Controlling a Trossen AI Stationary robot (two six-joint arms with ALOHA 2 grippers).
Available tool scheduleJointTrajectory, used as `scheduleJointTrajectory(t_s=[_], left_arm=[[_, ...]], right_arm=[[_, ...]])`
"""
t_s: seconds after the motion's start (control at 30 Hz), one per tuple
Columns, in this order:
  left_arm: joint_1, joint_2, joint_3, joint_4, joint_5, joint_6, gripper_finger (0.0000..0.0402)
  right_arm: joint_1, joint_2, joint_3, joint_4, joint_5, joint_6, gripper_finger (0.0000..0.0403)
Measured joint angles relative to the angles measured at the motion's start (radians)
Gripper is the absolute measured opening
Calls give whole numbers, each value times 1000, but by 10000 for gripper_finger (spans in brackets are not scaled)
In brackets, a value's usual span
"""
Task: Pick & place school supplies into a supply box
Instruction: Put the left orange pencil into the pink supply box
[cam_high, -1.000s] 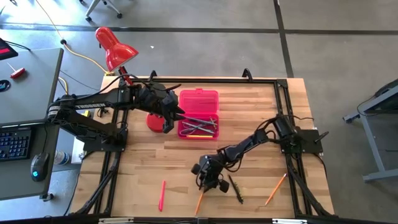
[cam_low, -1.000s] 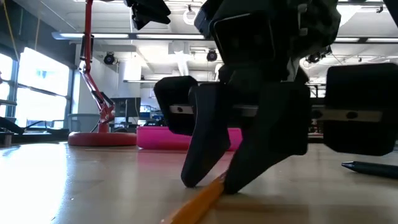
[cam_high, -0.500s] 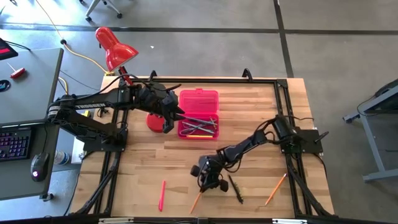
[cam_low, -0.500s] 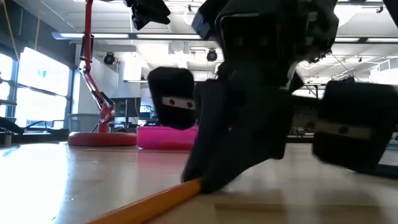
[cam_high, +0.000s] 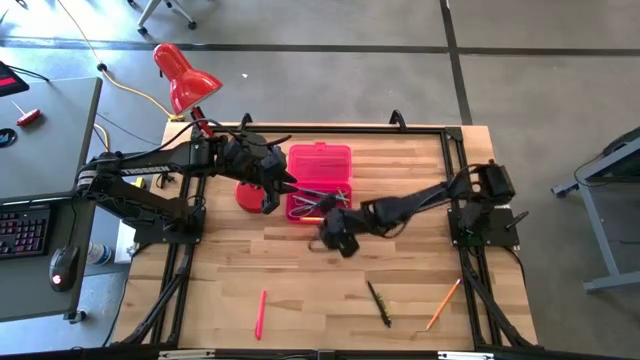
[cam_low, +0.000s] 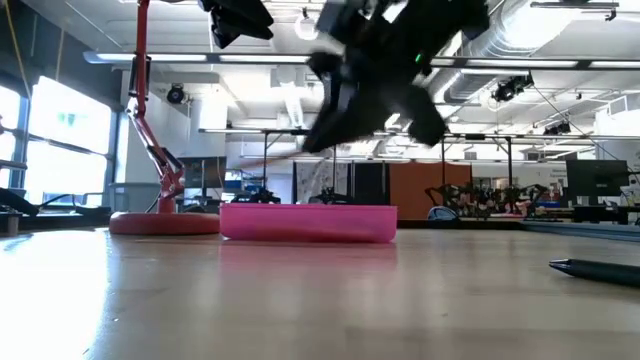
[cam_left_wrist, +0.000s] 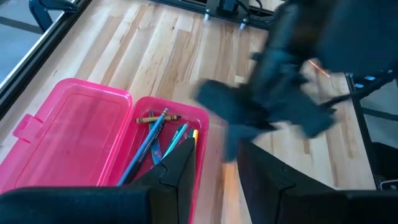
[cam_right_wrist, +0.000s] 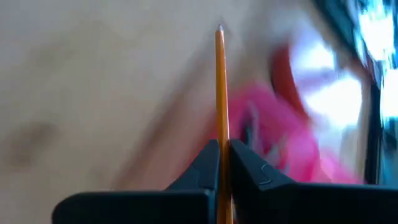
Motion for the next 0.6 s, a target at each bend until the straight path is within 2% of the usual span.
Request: scheduleJointTrajectory(t_s=[0.17,0.27,0.33,0.5,0.6], left_arm=[[0,0,0,0,-1,0,149],[0,0,0,-1,-3,0,149],[0,0,0,-4,-3,0,149],[0,0,0,-13,-3,0,149],[0,0,0,-16,-3,0,149]], right_arm=[[-112,20,0,6,27,270,4],[-159,57,0,0,58,375,4],[-179,81,-2,-4,78,394,3],[-204,127,-1,6,10,389,9],[-204,137,-1,14,22,410,23]])
